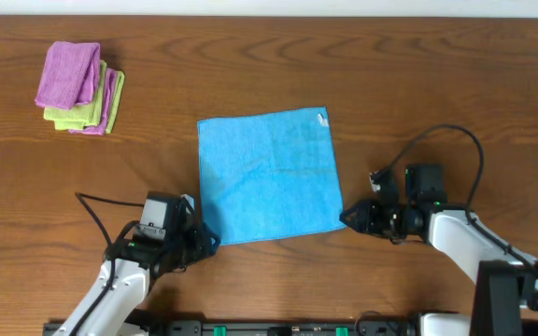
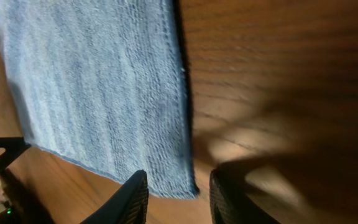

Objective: Fold the cloth
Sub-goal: 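Release the cloth and move both grippers to its near corners, then grasp the blue cloth's near corners with both grippers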

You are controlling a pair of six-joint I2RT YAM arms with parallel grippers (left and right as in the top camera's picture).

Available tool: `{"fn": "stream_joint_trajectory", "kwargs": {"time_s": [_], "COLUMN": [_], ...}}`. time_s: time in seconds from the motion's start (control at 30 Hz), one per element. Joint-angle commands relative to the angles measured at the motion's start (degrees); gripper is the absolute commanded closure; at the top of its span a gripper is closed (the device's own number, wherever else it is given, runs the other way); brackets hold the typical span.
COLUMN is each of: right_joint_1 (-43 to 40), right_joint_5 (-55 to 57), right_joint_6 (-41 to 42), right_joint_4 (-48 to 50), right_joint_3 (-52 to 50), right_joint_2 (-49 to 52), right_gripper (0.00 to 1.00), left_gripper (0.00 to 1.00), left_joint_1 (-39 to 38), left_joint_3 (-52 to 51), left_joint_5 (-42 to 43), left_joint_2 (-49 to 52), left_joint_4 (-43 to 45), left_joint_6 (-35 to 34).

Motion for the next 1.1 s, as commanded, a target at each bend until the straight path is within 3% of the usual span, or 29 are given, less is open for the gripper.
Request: {"fn": "stream_joint_trajectory", "kwargs": {"time_s": [0.0, 0.1, 0.17, 0.3, 0.53, 0.7, 0.9, 1.07], "right_joint_1": [2.8, 4.6, 4.8, 4.8, 4.8, 4.8, 4.8, 4.8], "right_joint_5": [2.7, 5.3, 5.4, 5.4, 0.2, -1.0, -0.8, -0.8], "right_joint_6": [0.9, 3.0, 3.0, 3.5, 4.7, 4.0, 2.1, 2.1], "right_joint_4": [0.7, 1.2, 1.4, 1.3, 0.4, -6.6, -18.3, -24.9], "right_joint_3": [-0.6, -0.6, -0.6, -0.5, 1.1, 5.4, 10.8, 12.1], "right_joint_2": [2.8, 3.2, 3.2, 3.2, 3.1, 0.7, -9.5, -19.1], "right_gripper": [0.67, 0.69, 0.74, 0.98, 0.98, 0.98, 0.98, 0.99], "left_gripper": [0.59, 0.60, 0.66, 0.94, 0.94, 0.94, 0.94, 0.94], "left_joint_1": [0.2, 0.2, 0.2, 0.2, 0.2, 0.2, 0.0, 0.0], "left_joint_3": [-0.7, -0.7, -0.7, -0.7, -0.1, 3.2, 9.5, 14.1], "left_joint_5": [-1.8, -2.0, -2.1, -2.3, -2.1, 1.2, 1.5, 3.4], "left_joint_2": [1.4, 1.4, 1.4, 1.4, 1.4, 1.2, -3.4, -14.6], "left_joint_4": [-0.4, -0.4, -0.2, 1.0, 1.3, 0.1, -9.2, -17.2], "left_joint_6": [-0.4, -0.4, -0.4, -0.4, -0.4, -0.4, 0.7, 0.7]}}
